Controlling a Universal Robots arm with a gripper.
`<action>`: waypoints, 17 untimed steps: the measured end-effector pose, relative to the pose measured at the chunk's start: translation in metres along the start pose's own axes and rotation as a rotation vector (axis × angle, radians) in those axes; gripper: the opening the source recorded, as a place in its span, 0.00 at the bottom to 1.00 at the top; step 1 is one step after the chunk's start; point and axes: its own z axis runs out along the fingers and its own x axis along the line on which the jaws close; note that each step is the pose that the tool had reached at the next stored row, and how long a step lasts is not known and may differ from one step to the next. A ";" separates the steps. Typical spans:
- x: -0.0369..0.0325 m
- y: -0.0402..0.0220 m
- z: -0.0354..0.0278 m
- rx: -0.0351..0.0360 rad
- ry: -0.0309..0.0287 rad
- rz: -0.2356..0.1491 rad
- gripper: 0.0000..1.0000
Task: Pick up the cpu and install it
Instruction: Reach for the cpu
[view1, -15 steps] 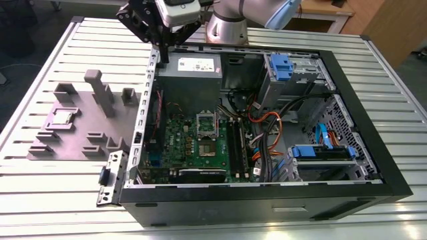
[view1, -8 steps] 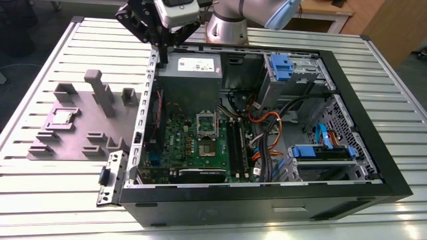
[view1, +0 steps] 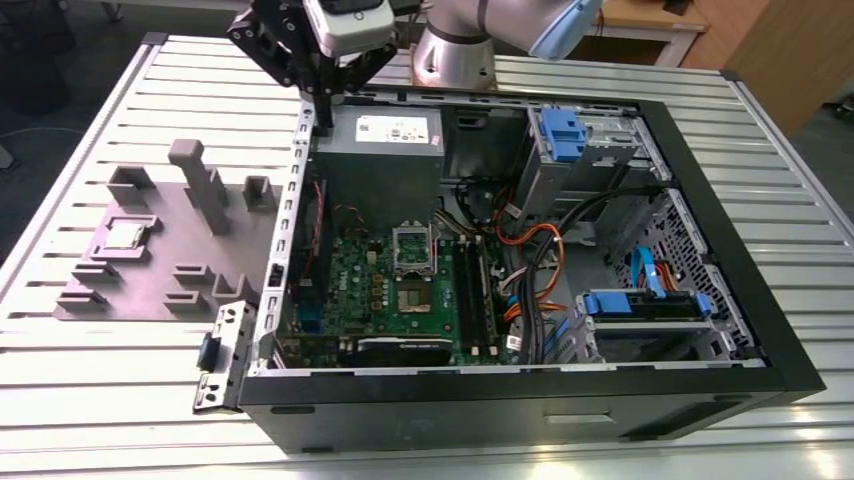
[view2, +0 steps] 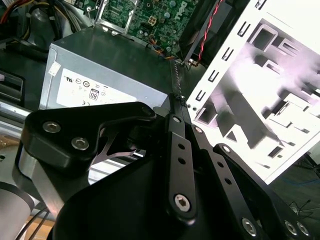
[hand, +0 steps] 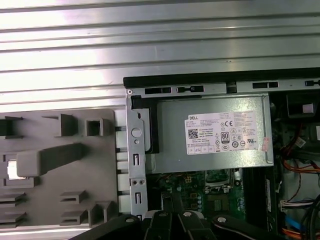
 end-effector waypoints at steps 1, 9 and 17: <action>0.0004 0.0000 0.0000 0.0001 0.0003 0.000 0.11; 0.0019 -0.0002 0.0000 0.0001 0.0003 0.000 0.11; 0.0071 -0.0006 0.0001 0.0001 0.0003 0.000 0.11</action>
